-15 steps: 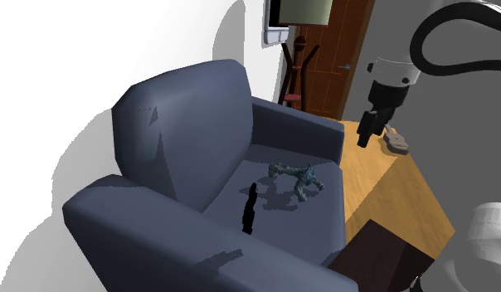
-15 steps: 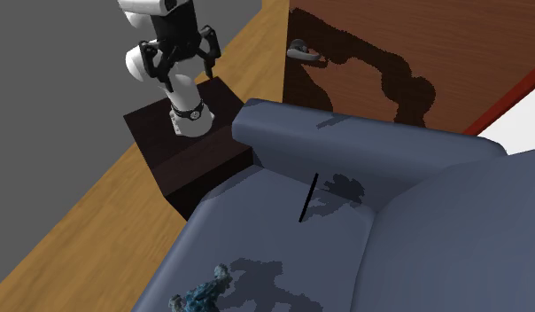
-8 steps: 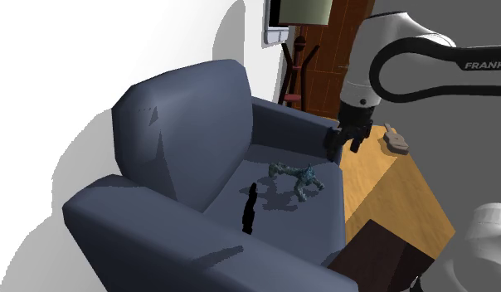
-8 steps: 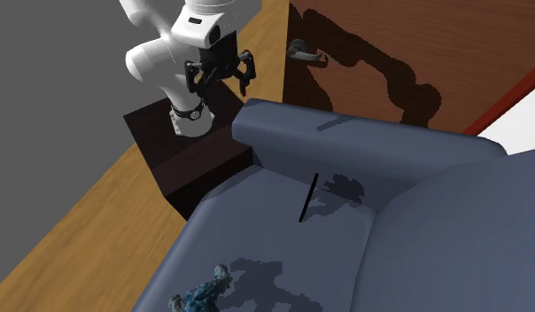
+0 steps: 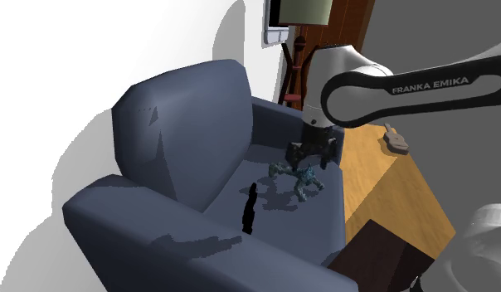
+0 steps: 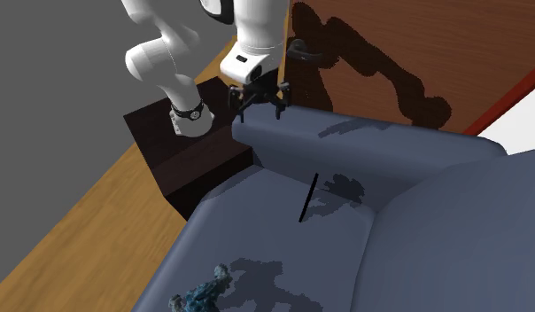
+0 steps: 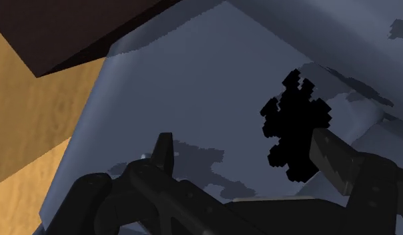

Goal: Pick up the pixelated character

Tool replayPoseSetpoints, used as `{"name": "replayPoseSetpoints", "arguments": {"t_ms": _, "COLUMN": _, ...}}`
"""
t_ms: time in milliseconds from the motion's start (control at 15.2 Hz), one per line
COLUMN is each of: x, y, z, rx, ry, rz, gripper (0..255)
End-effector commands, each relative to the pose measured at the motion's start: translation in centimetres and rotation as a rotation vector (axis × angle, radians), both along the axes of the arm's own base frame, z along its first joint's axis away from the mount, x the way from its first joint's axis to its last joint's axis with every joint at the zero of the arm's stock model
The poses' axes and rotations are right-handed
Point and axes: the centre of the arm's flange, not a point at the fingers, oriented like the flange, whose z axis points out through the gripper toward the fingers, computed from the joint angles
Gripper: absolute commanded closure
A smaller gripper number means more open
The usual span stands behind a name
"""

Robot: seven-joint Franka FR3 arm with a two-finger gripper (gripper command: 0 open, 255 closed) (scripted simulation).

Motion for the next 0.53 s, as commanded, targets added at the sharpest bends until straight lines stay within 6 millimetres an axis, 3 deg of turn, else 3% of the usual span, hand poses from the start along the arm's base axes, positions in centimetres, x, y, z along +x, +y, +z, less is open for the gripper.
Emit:
{"name": "replayPoseSetpoints", "arguments": {"t_ms": 0, "x": 2.1, "y": 1.4, "z": -1.5, "rx": 0.007, "ry": -0.001, "rz": -0.071, "gripper": 0}}
{"name": "replayPoseSetpoints", "arguments": {"t_ms": 462, "x": 9.0, "y": 4.7, "z": -6.6, "rx": 0.028, "ry": -0.003, "rz": -0.302, "gripper": 0}}
